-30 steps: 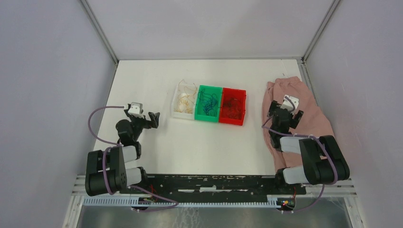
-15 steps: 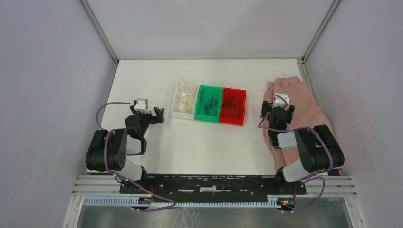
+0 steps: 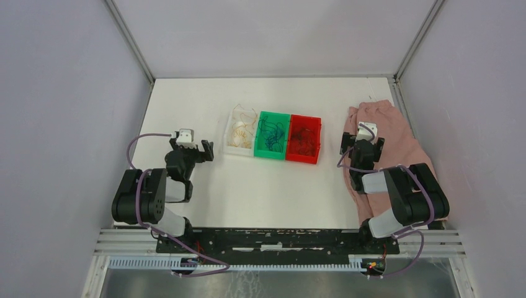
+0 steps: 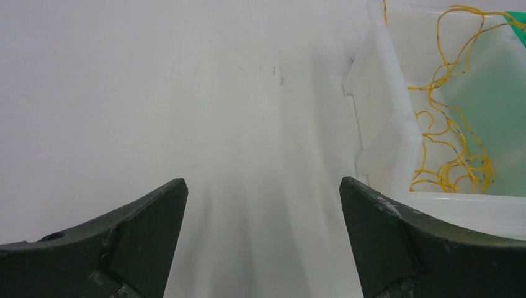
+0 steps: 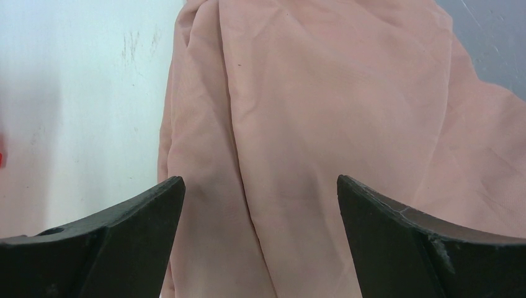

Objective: Untangle the cables

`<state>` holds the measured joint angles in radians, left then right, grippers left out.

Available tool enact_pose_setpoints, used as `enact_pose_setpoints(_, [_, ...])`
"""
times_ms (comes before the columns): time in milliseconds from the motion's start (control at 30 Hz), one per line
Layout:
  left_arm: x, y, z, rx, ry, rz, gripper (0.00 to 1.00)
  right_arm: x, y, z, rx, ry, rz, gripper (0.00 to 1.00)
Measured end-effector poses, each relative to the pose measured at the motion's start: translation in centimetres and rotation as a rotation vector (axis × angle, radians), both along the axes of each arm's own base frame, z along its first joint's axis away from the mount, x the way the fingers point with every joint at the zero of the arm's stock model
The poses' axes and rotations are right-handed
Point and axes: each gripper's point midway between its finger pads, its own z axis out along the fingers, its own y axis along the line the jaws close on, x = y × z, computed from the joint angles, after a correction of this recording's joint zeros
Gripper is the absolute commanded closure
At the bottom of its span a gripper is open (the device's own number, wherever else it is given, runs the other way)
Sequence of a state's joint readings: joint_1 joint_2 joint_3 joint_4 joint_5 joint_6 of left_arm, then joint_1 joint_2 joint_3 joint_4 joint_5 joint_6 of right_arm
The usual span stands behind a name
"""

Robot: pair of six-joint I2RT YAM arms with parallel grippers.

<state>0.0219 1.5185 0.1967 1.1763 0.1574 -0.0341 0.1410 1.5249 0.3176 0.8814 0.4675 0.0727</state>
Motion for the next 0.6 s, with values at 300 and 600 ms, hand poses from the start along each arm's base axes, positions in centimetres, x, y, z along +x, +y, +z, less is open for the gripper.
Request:
enact_pose_setpoints(300, [0.0,0.01,0.0,0.0,0.0,0.0,0.01,0.0,-0.02,0.0,-0.001,0.0,0.0,0.01])
enact_pose_setpoints(600, [0.0,0.01,-0.01,0.0,0.0,0.001,0.01,0.04,0.0,-0.09,0.005,0.003,0.009,0.01])
